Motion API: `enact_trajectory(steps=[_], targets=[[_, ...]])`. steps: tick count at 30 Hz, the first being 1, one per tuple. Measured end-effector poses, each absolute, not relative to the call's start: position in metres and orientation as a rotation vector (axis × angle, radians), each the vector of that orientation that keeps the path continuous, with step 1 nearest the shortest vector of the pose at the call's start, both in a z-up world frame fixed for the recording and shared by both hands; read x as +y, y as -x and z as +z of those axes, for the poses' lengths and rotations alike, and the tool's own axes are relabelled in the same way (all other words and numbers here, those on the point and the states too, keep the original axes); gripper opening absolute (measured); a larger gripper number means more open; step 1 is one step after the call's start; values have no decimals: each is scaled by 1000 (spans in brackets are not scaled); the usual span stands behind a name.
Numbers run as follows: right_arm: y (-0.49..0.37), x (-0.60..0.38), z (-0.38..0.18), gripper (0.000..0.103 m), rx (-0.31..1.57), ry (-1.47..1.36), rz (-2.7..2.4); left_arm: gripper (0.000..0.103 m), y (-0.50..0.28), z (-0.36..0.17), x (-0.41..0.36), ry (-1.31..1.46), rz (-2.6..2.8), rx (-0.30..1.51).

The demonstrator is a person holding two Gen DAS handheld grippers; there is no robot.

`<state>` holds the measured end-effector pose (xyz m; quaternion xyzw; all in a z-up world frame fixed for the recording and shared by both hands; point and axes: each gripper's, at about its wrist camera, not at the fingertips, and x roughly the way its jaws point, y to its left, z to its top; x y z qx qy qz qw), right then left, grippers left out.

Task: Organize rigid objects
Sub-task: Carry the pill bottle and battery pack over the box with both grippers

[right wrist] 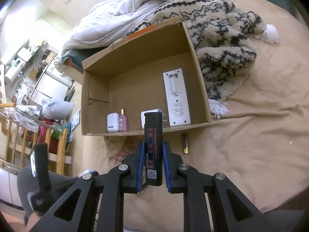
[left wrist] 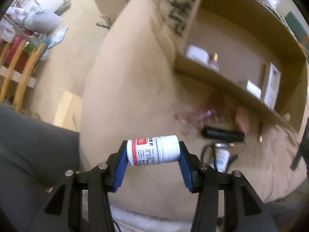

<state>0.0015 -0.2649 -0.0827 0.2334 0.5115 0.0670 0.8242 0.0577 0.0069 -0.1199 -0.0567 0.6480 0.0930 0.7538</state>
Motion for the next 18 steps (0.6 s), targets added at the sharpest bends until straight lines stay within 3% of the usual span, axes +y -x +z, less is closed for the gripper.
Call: enact_trajectory(steps=[7,18], targets=[[-2,-270,-75,20,1049,-483,122,45,-86,-87,32,99,199,1336],[-21,-271,-40,20,911,-371,129,45,-116,-24,-10,15,117,1086]])
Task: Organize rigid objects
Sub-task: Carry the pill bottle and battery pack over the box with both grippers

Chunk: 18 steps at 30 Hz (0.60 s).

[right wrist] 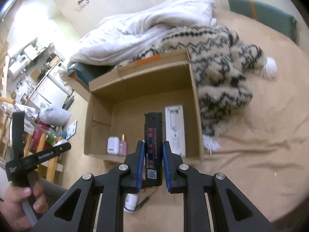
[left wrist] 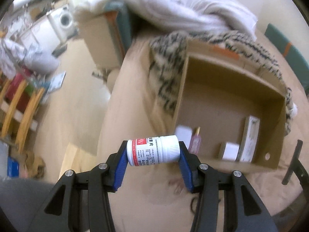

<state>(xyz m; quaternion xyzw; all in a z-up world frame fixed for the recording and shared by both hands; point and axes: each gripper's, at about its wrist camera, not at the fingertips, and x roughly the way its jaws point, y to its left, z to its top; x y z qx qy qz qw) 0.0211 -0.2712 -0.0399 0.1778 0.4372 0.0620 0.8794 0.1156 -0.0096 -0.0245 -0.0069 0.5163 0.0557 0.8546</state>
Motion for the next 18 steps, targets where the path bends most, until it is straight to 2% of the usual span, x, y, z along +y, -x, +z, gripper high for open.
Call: enact_trajectory(steps=[10,18], targets=[[-68,-266,-33,20,867,-262,144,45,-150,-16,-42,-40,29,968],[-106,-255,-55,20,916,-233,156,45,-175,-39,-77,-124,-109,945]])
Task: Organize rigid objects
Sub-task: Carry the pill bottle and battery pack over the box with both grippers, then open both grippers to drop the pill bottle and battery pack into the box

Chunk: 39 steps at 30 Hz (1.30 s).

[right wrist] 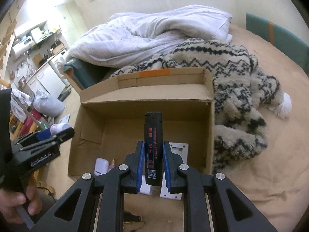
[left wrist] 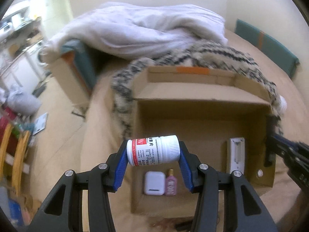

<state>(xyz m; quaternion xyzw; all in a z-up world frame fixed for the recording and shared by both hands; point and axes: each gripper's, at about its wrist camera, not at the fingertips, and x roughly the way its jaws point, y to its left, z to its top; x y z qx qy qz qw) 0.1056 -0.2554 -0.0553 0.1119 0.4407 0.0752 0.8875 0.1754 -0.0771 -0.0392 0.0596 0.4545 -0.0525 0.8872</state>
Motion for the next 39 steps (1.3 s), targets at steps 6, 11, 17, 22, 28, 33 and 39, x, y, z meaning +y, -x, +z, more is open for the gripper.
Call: enact_trajectory(steps=[6,11,17,22,28,33,39], targets=[[-112,-249,-75,20,983,-247,158,45,-179,-66,-96,-177,-180,974],[-114,-248,-91,20,1040,-250,142,45,-184,-77,-95,-168,-168,1017],[-115,-250,-97,20,1065,-264,125,45,-191,-83,-86,-125,-148,1057],[-116,-252,-100,20,1076,-266,115,46,-193,-87,-84,-118,-136,1077],[-116,-252,-99,20,1069,-273,111,46,-191,-87,-84,-117,-138,1080],[-116,-259,-97,20,1053,-322,113,49,-192,-91,-85,-118,-135,1096],[-117,-264,-92,40,1035,-373,132,66,-189,-87,-87,-124,-138,1082]])
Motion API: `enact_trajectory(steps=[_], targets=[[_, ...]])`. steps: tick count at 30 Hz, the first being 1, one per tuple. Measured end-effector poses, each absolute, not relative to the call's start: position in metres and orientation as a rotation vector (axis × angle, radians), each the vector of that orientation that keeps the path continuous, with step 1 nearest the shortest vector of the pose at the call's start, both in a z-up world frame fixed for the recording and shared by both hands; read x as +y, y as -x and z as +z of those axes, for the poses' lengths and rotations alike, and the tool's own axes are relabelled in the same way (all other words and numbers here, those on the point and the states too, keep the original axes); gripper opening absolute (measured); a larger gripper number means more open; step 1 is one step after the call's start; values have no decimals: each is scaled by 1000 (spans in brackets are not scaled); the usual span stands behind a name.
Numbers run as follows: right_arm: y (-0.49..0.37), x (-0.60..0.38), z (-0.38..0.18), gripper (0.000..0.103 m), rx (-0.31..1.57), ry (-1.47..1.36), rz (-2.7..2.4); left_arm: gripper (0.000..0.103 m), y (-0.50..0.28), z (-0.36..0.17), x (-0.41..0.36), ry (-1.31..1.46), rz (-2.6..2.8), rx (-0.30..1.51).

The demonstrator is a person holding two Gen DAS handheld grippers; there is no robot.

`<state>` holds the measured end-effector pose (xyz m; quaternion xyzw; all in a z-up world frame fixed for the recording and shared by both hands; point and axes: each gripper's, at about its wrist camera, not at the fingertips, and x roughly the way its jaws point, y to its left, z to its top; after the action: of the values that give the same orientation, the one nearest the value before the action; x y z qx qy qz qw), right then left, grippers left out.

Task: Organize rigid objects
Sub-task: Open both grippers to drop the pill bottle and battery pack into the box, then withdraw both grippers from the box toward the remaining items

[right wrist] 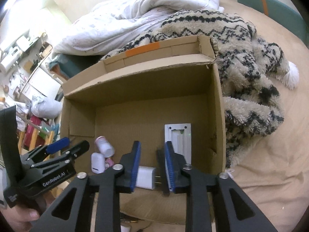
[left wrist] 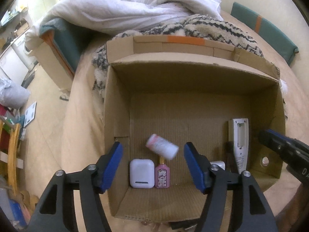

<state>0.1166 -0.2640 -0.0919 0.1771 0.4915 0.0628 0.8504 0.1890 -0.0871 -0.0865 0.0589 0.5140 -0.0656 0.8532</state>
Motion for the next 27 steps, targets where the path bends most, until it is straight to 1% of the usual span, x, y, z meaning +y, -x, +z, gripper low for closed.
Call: enact_trajectory(steps=[1,2,5,7,8,20,27], targets=[[-116,-265,-91,63,1027,-384,138,66,-189,-86,-88,-130,-136,1078],[-115,-265,-89,75,1014,-394,143,66,-189,-85,-88,-133,-133,1076],[-116,-264,-84,80,997,-395,157,66,-190,-85,-86,-127,-123,1081],[-116,-264,-82,93,983,-401,161,66,-190,-84,-84,-115,-116,1079],[-116,-264,-82,96,979,-404,164,66,-191,-84,-83,-109,-114,1076],[-115,-266,-78,97,966,-417,148,66,-187,-76,-81,-110,-118,1046],[-106,-269,-65,97,918,-423,135,66,-177,-58,-70,-101,-117,996]])
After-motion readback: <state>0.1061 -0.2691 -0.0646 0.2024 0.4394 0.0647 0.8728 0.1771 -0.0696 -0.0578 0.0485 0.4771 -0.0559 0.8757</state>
